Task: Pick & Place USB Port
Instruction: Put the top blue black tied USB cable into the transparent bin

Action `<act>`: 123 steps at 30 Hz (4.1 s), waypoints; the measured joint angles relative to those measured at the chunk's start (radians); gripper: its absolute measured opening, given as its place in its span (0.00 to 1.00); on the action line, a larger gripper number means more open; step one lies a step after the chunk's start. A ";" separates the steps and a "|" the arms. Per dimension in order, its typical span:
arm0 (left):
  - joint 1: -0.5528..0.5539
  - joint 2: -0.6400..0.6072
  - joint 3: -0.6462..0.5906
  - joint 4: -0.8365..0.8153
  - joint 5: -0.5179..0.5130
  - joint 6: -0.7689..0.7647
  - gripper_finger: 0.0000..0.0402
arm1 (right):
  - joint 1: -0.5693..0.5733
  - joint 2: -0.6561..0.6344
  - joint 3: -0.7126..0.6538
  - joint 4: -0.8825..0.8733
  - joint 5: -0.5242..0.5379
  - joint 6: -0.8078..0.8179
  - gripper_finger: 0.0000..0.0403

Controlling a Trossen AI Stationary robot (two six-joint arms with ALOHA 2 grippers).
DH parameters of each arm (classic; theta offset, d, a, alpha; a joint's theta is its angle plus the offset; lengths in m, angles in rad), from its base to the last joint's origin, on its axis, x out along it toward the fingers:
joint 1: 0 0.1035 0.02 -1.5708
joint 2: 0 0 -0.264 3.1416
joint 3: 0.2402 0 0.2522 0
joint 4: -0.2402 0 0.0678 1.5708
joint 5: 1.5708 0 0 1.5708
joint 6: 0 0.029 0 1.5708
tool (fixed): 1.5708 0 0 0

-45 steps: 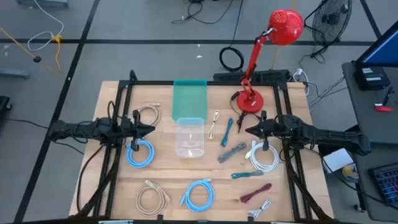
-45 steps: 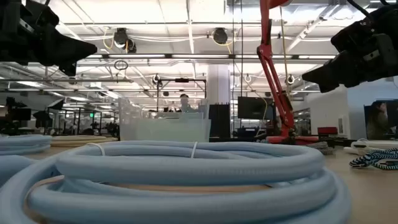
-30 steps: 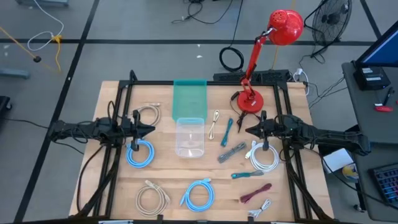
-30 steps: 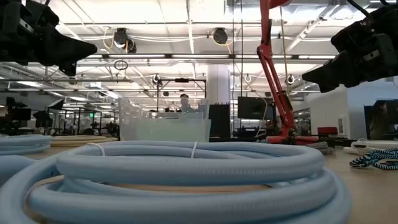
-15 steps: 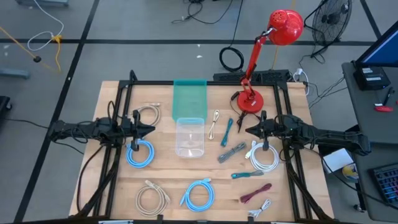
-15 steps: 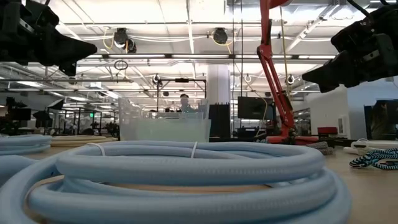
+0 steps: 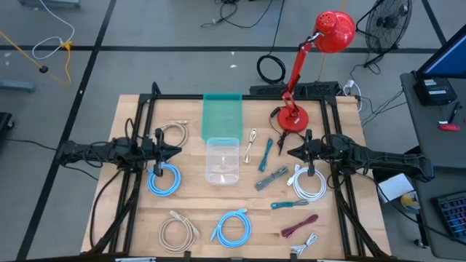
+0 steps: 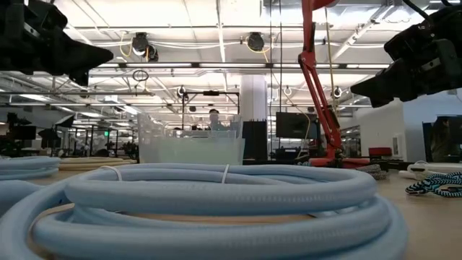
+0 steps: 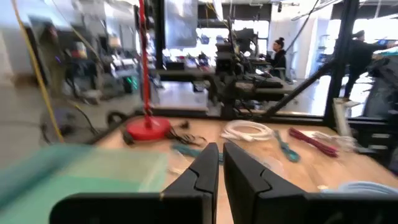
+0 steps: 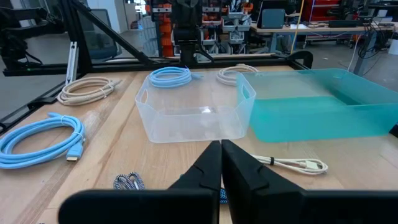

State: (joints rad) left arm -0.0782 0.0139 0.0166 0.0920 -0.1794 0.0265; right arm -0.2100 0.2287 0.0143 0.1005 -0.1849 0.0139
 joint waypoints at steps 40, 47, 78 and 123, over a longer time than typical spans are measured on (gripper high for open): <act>0.000 0.004 0.000 0.735 -0.043 -0.068 0.06 | 0.000 0.000 0.000 0.642 0.046 -0.038 0.01; 0.000 0.079 0.000 0.838 -0.082 0.011 0.06 | 0.000 0.001 0.000 0.763 0.087 -0.046 0.01; 0.130 0.904 0.761 0.119 -0.322 0.185 0.06 | 0.000 0.519 0.295 0.312 0.598 -0.045 0.34; 0.144 0.887 0.759 -0.029 -0.318 0.056 0.06 | 0.074 1.165 0.790 -0.474 0.333 0.324 0.50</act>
State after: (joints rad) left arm 0.0658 0.9009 0.7757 0.0627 -0.4976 0.0820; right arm -0.1361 1.3938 0.8047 -0.3739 0.1483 0.3378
